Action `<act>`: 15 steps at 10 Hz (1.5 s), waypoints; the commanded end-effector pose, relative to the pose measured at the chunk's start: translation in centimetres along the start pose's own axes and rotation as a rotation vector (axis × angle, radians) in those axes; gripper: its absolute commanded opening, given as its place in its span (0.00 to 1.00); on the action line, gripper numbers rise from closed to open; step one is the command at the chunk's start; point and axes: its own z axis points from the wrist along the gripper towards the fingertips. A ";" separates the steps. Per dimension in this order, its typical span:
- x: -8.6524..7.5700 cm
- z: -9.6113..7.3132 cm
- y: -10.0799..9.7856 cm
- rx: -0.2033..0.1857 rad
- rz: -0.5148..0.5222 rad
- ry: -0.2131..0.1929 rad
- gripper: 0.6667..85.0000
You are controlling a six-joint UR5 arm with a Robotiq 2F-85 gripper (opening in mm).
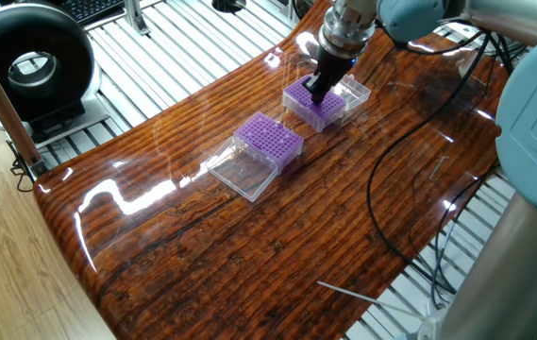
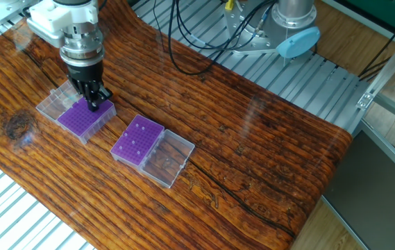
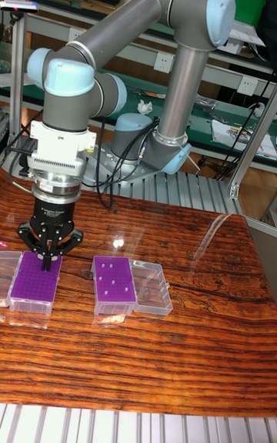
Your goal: Transfer all small pipette tips from one holder to another
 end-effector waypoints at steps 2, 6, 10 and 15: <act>1.2 0.0 -0.2 -0.002 -0.016 0.045 0.23; 1.3 -0.5 0.5 -0.001 0.007 0.080 0.24; 1.5 -0.6 -0.2 0.013 -0.015 0.090 0.24; 2.2 -1.7 -0.3 0.030 0.009 0.106 0.23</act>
